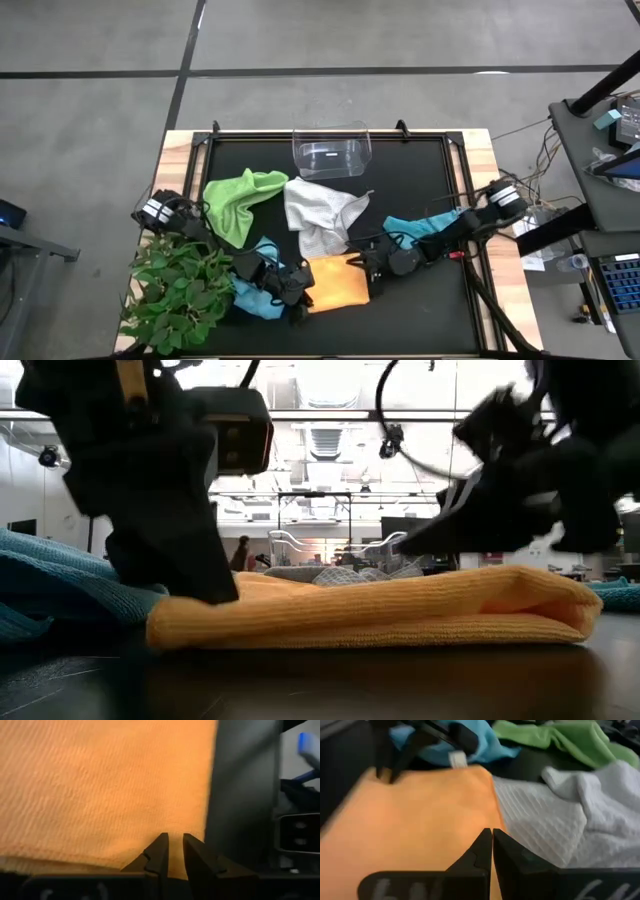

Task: Fold microfiber towels
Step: Fold the orange microfiber cloth

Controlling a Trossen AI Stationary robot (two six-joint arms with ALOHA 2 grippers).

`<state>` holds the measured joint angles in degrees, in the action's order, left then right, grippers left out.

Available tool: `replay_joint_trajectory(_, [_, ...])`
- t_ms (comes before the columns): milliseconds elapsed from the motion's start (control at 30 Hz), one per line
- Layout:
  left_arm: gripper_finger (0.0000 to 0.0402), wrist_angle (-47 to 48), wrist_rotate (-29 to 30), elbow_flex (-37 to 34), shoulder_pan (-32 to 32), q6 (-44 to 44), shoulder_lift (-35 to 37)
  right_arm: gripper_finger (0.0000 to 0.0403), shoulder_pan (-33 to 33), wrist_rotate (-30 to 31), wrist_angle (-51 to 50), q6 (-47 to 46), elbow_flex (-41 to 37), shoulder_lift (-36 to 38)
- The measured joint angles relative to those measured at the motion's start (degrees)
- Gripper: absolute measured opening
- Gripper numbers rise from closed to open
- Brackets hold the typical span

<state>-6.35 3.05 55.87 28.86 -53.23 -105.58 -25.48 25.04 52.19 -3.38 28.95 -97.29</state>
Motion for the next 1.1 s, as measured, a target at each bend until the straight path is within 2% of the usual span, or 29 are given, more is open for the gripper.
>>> replay_joint_trajectory(100, [0.0042,-0.14,-0.09,0.01,-0.22,1.00,1.61,0.0009,-0.62,-1.28,-5.32,-1.00,0.00,4.93])
replay_joint_trajectory(233, [0.0042,-0.65,0.24,0.11,-0.66,1.86,2.73,0.0009,-2.03,-15.29,-7.32,-5.45,0.00,9.63])
replay_joint_trajectory(300, [0.0042,-0.75,0.30,0.37,-0.69,3.59,2.82,0.0009,-3.53,-17.88,-7.40,-9.37,0.07,10.11])
replay_joint_trajectory(400, [0.0042,-1.64,0.45,0.47,-0.61,6.77,2.26,0.0009,-6.66,-16.82,-8.21,-10.75,0.50,9.50])
replay_joint_trajectory(533, [0.0042,-2.60,0.56,-0.01,-0.52,7.14,1.00,0.0009,-10.65,-13.15,-8.40,-11.18,2.62,5.94])
replay_joint_trajectory(633, [0.0042,-2.57,0.69,-0.01,-0.28,8.78,0.94,0.0009,-12.11,-12.65,-8.60,-10.51,4.77,2.64])
replay_joint_trajectory(833, [0.0042,-2.24,0.59,-0.37,-0.22,11.56,1.01,0.0009,-12.92,-9.56,-8.87,-9.54,6.35,-0.71])
replay_joint_trajectory(1033, [0.0042,-2.24,0.57,-0.70,0.56,11.46,0.81,0.0009,-12.89,-1.40,-14.98,-10.56,6.19,-1.02])
replay_joint_trajectory(1100, [0.0042,-2.17,0.54,-0.96,0.61,10.31,0.60,0.0009,-12.87,-0.99,-15.31,-10.85,6.21,-1.06])
